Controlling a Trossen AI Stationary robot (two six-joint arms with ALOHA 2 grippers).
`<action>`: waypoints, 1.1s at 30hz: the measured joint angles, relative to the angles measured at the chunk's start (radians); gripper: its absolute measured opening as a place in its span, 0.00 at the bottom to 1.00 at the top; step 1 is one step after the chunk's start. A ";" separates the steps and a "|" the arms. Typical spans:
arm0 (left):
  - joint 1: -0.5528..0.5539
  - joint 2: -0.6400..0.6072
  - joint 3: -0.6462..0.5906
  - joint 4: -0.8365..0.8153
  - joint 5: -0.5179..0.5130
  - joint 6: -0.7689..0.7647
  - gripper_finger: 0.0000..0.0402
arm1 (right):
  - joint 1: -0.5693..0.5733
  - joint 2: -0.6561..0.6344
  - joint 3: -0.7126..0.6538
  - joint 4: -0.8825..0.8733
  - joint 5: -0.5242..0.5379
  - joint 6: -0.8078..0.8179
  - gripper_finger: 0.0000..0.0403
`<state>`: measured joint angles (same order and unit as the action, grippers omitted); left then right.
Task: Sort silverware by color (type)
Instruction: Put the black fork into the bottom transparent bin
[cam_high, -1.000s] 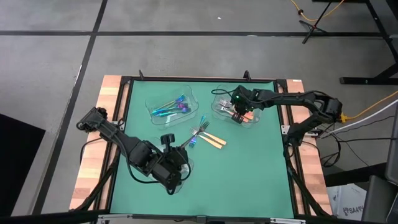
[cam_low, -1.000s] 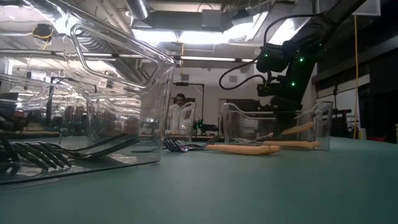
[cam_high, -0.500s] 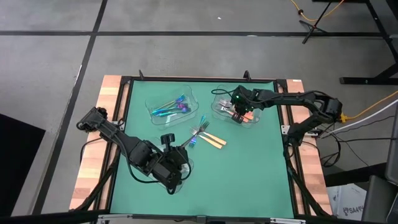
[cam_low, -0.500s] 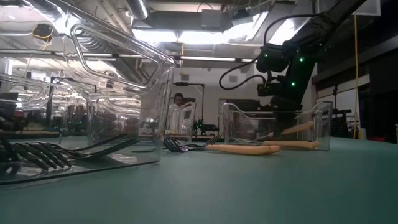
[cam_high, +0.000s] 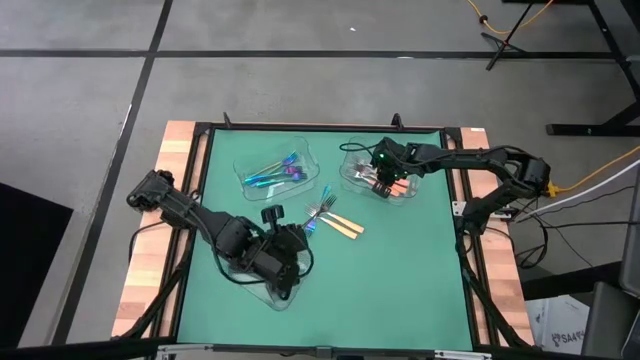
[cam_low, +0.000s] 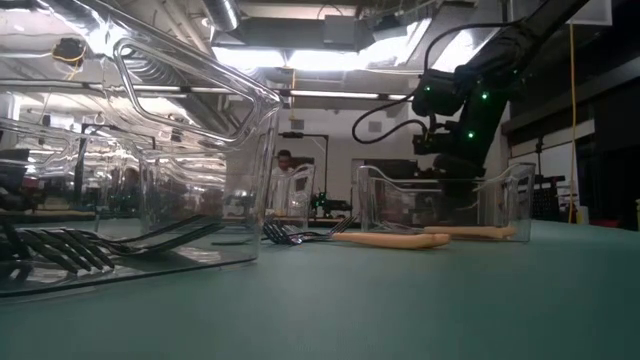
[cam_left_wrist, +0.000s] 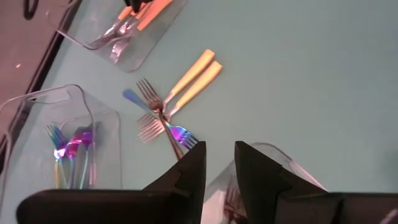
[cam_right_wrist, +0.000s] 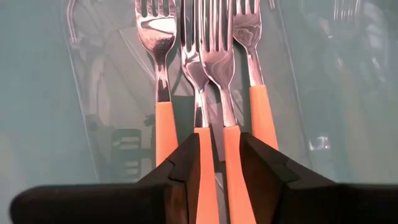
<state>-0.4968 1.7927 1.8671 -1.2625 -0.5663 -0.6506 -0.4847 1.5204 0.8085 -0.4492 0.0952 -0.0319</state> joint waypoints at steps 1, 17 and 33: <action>0.010 0.000 0.000 0.000 0.000 0.005 0.19 | 0.000 0.000 0.000 0.000 0.000 0.000 0.25; 0.241 0.006 -0.003 0.004 0.128 0.157 0.19 | 0.000 0.001 -0.001 0.016 -0.015 -0.001 0.25; 0.439 0.008 -0.478 0.418 0.308 0.218 0.19 | 0.000 0.002 -0.001 0.037 -0.016 -0.001 0.25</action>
<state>-0.0581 1.8009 1.3893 -0.8447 -0.2578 -0.4326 -0.4846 1.5219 0.8074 -0.4118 0.0789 -0.0326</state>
